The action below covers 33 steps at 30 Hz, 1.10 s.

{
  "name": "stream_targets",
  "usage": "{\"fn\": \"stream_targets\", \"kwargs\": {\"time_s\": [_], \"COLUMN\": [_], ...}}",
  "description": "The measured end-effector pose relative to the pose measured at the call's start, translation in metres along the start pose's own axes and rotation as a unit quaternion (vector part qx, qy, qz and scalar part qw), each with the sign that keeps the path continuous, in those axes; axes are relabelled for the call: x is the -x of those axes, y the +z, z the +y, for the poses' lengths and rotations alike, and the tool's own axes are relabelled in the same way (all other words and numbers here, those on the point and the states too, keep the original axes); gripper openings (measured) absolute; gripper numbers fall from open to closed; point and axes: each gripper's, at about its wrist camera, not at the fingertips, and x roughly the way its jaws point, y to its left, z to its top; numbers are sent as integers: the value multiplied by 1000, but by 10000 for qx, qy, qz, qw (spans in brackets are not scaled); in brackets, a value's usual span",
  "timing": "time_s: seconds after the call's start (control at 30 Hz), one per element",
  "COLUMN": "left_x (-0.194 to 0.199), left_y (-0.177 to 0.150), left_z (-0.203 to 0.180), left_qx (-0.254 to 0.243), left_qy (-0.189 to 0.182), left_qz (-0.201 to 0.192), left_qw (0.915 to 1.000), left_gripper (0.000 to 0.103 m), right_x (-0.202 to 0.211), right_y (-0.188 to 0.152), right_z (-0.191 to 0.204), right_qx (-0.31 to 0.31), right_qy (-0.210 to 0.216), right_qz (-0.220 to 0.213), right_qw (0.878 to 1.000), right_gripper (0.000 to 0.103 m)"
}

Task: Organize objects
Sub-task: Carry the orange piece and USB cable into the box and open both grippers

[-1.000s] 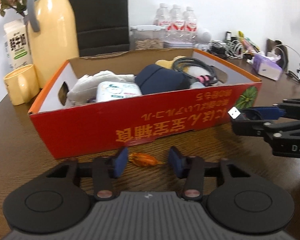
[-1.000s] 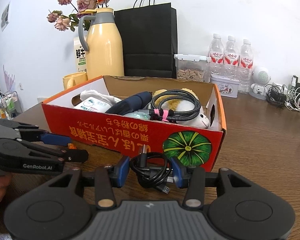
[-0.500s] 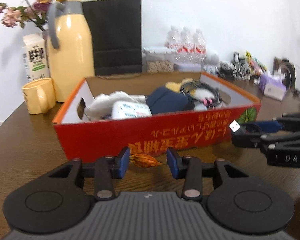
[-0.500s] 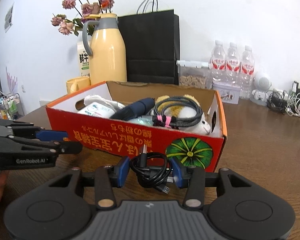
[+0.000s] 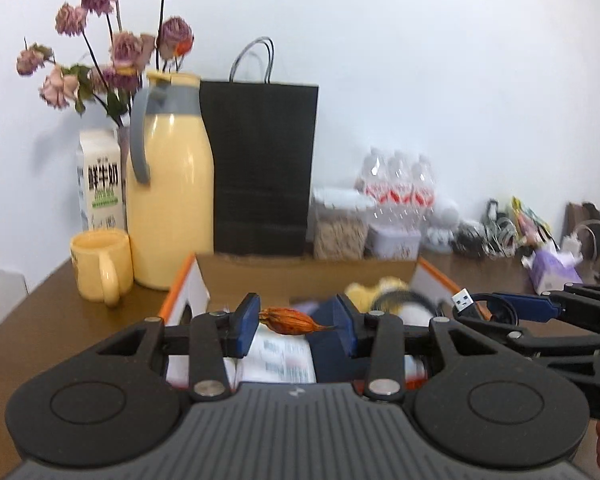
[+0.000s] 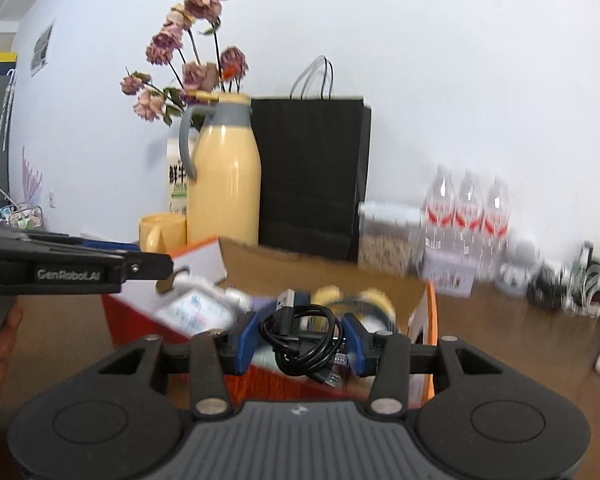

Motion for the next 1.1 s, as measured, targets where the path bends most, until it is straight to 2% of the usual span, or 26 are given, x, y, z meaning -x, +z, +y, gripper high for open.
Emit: {"fn": "stream_targets", "kwargs": {"time_s": [0.2, 0.37, 0.5, 0.6, 0.77, 0.83, 0.87, 0.9, 0.93, 0.97, 1.0, 1.1], "left_x": [-24, -55, -72, -81, -78, -76, -75, -73, -71, -68, -67, -64], "left_y": [27, 30, 13, 5, 1, 1, 1, 1, 0, 0, 1, 3], "left_z": [4, 8, 12, 14, 12, 11, 11, 11, 11, 12, 12, 14], "left_qx": [206, 329, 343, 281, 225, 214, 208, 208, 208, 203, 206, 271], "left_qy": [235, 454, 513, 522, 554, 627, 663, 706, 763, 820, 840, 910], "left_qz": [-166, -135, 51, 223, 191, 156, 137, 91, -9, -106, -151, -187], "left_qw": [9994, 9983, 9981, 9980, 9980, 9977, 9975, 9972, 9969, 9964, 9961, 9953], "left_gripper": [41, 41, 41, 41, 42, 47, 65, 85, 92, 102, 103, 103], "right_x": [-31, -64, -80, -92, -100, -100, -100, -99, -99, -97, -95, -91], "right_y": [32, 44, 34, 21, 13, 11, 10, 9, 7, 7, 6, 7], "right_z": [-2, -13, -22, -25, -30, -30, -31, -30, -30, -29, -29, -29], "right_qx": [-10, -105, -297, -264, -373, -391, -407, -411, -414, -421, -425, -438], "right_qy": [-15, -118, -132, -94, -84, -89, -102, -124, -161, -192, -220, -292], "right_qz": [-166, -149, -122, 152, 330, 364, 377, 389, 409, 384, 343, 294], "right_qw": [9999, 9998, 9994, 9995, 9987, 9985, 9984, 9983, 9982, 9982, 9983, 9982], "right_gripper": [44, 44, 44, 44, 44, 45, 45, 54, 73, 83, 98, 103]}}
